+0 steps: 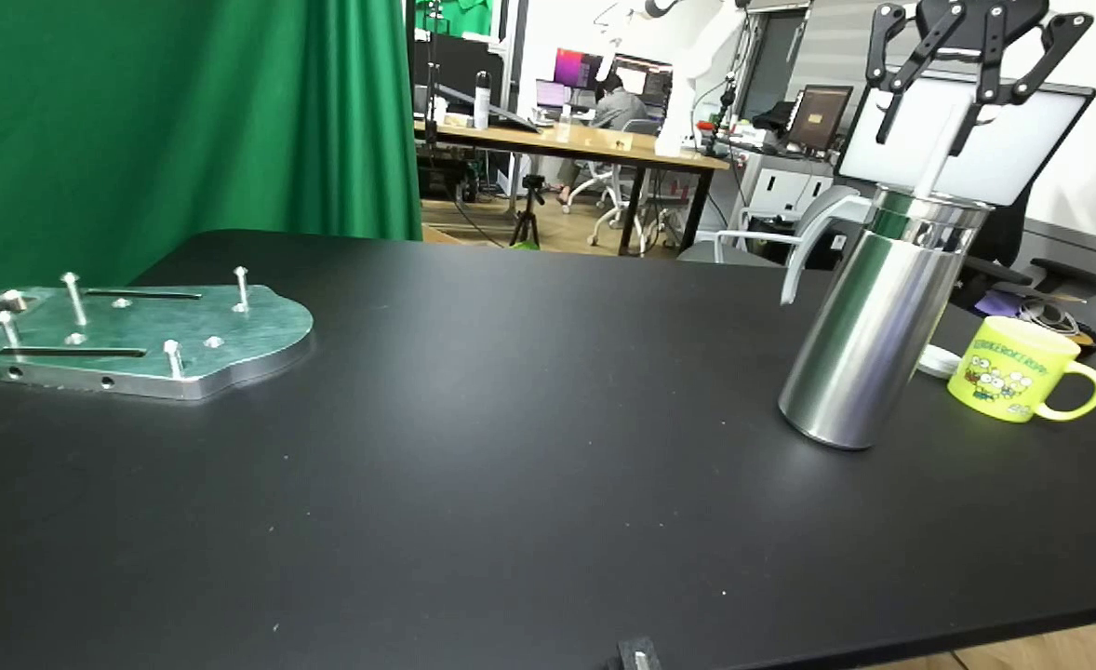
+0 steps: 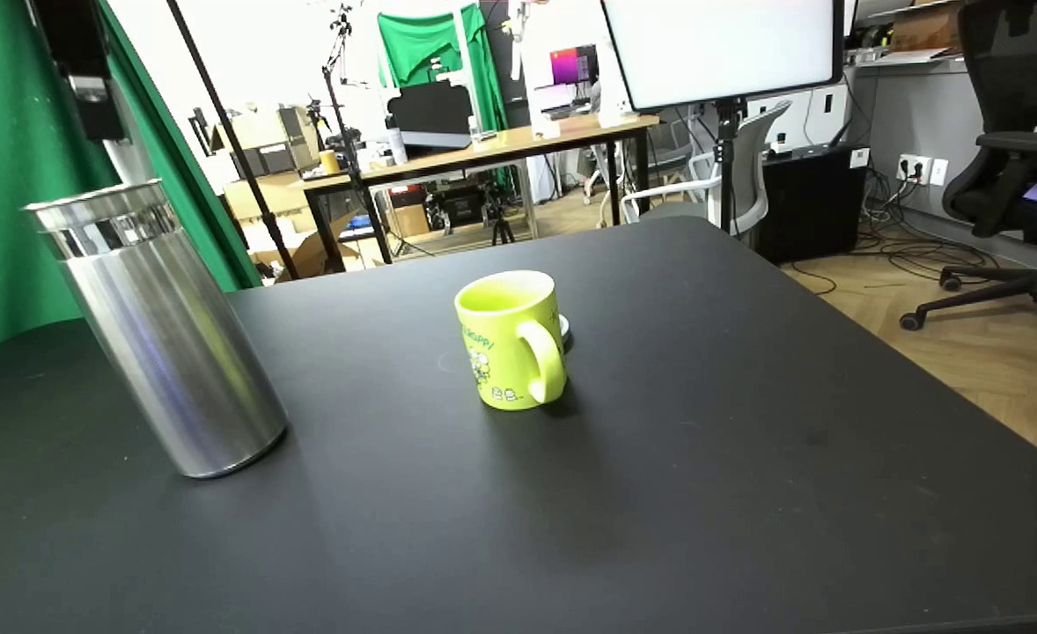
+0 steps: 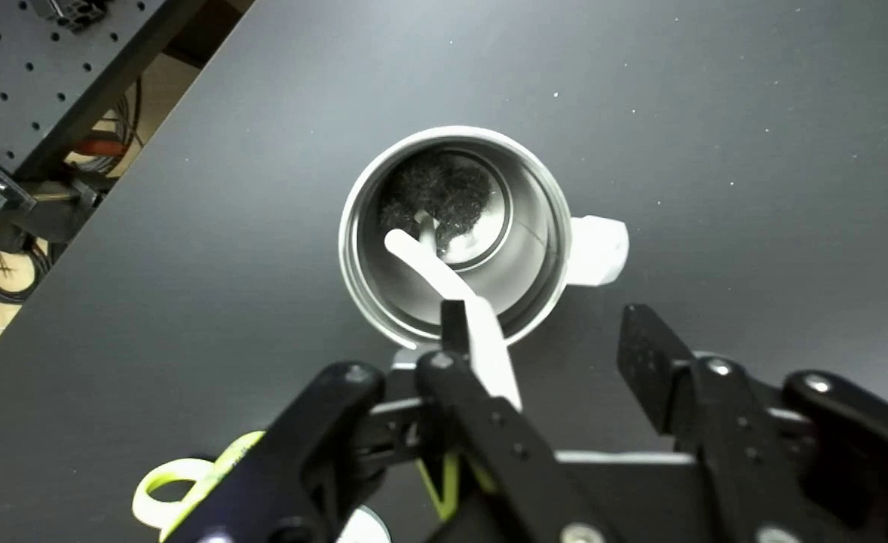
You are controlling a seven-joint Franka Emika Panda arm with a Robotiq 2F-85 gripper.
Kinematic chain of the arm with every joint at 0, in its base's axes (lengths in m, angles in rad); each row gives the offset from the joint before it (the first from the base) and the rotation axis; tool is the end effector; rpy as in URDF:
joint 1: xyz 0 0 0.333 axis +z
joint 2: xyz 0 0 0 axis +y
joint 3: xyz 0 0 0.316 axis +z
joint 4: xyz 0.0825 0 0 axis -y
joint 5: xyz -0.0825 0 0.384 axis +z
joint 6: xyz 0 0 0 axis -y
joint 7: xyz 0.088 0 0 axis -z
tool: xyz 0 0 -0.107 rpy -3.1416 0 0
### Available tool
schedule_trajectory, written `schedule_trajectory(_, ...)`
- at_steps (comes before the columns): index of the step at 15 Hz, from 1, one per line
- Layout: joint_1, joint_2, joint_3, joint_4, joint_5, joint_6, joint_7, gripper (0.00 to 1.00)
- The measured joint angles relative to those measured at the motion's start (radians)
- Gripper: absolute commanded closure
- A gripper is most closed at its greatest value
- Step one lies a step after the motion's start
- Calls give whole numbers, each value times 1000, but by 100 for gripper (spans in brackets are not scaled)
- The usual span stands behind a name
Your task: Stir the contents in the flusk.
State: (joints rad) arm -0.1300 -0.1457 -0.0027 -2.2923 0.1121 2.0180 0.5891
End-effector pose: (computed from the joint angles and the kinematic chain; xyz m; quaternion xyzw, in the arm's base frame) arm 0.4732 -0.0566 0.4006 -0.9225 0.3775 0.0736 0.0333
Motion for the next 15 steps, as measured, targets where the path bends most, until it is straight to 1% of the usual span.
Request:
schedule_trajectory(2, 6, -1, 0, 0, -15, 13, 0, 89)
schedule_trajectory(4, 6, -5, -1, 0, -37, 31, -2, 100)
schedule_trajectory(8, 7, -17, -2, -1, -57, 49, -39, 96)
schedule_trajectory(15, 18, -56, -3, -5, -55, 60, -257, 96)
